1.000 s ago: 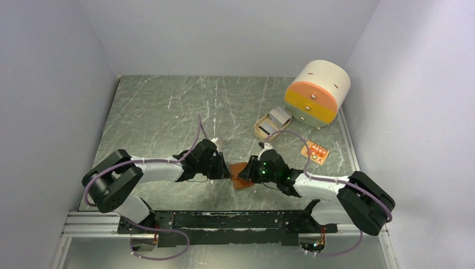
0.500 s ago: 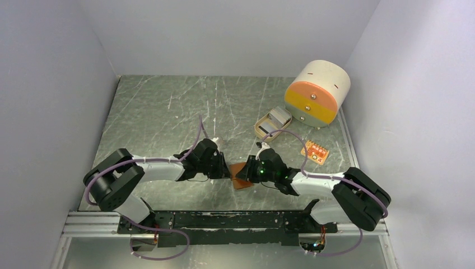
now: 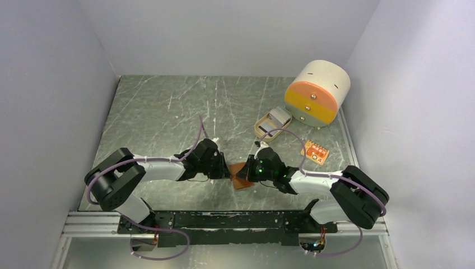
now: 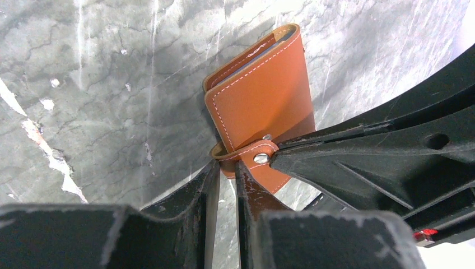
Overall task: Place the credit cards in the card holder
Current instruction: Close the card holder at the center of the board.
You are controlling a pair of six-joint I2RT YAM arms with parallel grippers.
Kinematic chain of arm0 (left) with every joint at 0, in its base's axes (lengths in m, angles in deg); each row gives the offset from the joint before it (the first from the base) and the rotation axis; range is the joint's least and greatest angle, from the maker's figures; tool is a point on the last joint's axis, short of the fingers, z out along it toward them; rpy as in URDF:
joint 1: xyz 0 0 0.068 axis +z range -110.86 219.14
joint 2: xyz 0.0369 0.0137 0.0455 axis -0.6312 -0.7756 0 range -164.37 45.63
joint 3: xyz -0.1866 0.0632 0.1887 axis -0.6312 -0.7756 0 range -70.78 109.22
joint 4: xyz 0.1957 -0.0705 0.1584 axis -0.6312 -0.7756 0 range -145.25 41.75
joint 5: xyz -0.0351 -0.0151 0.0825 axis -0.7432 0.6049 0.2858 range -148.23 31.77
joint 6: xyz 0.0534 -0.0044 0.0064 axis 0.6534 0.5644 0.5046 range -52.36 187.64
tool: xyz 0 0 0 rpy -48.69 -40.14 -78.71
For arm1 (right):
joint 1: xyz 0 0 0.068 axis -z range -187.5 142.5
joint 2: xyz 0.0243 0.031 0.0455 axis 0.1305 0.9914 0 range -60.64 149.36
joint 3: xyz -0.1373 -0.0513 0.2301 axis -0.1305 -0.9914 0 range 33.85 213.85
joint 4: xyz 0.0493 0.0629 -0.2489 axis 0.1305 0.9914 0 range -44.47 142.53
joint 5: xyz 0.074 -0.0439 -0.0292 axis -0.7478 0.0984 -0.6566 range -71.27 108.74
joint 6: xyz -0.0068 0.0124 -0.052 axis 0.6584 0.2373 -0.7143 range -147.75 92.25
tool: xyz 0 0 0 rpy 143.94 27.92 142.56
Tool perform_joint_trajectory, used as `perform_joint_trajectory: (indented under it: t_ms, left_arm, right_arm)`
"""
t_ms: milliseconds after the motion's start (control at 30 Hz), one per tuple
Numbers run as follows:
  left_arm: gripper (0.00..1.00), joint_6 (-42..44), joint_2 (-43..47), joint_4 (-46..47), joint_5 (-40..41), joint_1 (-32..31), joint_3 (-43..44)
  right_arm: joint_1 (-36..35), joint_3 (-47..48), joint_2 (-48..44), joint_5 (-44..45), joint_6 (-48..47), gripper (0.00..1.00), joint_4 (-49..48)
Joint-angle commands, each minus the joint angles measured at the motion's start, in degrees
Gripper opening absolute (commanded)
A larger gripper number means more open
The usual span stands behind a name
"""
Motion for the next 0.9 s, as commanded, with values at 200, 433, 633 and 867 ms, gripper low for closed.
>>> perform_joint_trajectory:
  t_ms: [200, 433, 633, 867]
  left_arm:
    - [0.27, -1.2, 1.4, -4.8, -0.2, 0.5, 4.1]
    - [0.22, -2.2, 2.3, -11.7, 5.1, 1.3, 8.1]
    - [0.23, -0.9, -0.2, -12.7, 5.9, 2.0, 11.2]
    - [0.23, 1.2, -5.0, -7.6, 0.5, 2.1, 11.9]
  right_arm:
    - [-0.5, 2.9, 0.2, 4.4, -4.3, 0.00, 3.4]
    - [-0.5, 2.8, -0.2, 5.1, -5.0, 0.00, 3.9]
    - [-0.6, 2.5, -0.9, 5.4, -4.6, 0.00, 4.0]
    - [-0.7, 2.8, -1.1, 5.6, -4.7, 0.00, 4.9]
